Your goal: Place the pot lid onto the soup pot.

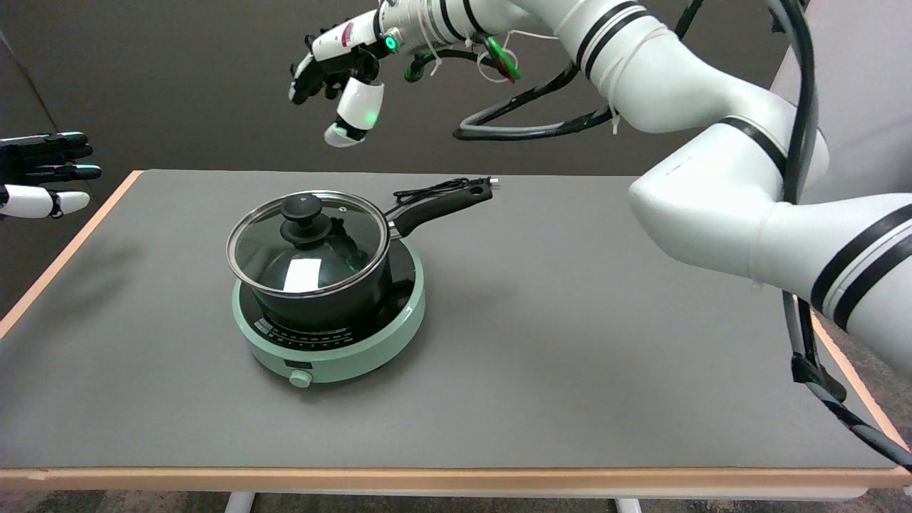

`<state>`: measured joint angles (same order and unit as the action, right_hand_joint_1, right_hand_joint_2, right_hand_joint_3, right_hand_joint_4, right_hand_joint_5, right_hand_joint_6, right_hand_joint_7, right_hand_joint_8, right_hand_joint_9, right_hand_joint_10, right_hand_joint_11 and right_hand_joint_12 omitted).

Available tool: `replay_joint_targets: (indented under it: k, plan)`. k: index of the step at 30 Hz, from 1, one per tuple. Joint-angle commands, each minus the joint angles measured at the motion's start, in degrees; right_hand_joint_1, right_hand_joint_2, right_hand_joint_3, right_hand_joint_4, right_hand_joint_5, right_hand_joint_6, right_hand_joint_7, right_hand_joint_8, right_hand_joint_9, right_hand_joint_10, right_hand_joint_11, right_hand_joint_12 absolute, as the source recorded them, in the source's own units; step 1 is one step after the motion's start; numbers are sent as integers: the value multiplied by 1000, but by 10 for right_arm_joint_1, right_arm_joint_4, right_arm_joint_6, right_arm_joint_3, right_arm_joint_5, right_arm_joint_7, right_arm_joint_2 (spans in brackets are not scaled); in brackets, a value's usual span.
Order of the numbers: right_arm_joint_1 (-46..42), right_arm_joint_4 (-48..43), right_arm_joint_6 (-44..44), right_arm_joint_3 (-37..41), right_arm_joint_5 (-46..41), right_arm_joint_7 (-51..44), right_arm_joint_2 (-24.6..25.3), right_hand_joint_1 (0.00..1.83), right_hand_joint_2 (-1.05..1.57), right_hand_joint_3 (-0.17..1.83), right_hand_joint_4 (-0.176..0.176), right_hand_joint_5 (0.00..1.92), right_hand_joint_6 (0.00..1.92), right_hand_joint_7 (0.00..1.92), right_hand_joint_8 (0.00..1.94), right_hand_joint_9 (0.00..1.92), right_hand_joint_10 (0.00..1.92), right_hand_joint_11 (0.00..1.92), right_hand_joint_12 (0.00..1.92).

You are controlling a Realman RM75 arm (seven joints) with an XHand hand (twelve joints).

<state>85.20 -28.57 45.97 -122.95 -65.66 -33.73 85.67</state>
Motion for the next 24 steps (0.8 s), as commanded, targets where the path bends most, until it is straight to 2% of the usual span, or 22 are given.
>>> replay_joint_targets:
  k: [1, 5, 11, 17, 18, 19, 24]
  plan:
    - [-24, -113, 179, 62, -164, 5, -31, 621, 534, 911, -21, 248, 137, 236, 144, 368, 262, 282, 912]
    - [-54, -158, 158, 80, -171, 4, -32, 575, 542, 883, -42, 232, 133, 209, 143, 339, 263, 261, 944]
    - [-115, -212, 81, 118, -172, 0, -16, 525, 596, 816, -67, 228, 159, 219, 171, 354, 268, 286, 1005]
    - [-143, -205, -3, 108, -158, -4, 2, 531, 602, 815, -64, 265, 163, 275, 176, 394, 289, 367, 1004]
    - [-146, -204, -15, 105, -153, -6, 5, 496, 560, 915, -61, 273, 163, 278, 189, 368, 371, 407, 954]
    - [-152, -202, -34, 100, -143, -14, 9, 549, 590, 833, -58, 280, 164, 290, 178, 405, 301, 393, 998]
    - [-157, -183, -69, 64, -125, -31, 18, 575, 575, 841, -45, 295, 165, 307, 176, 431, 295, 422, 1011]
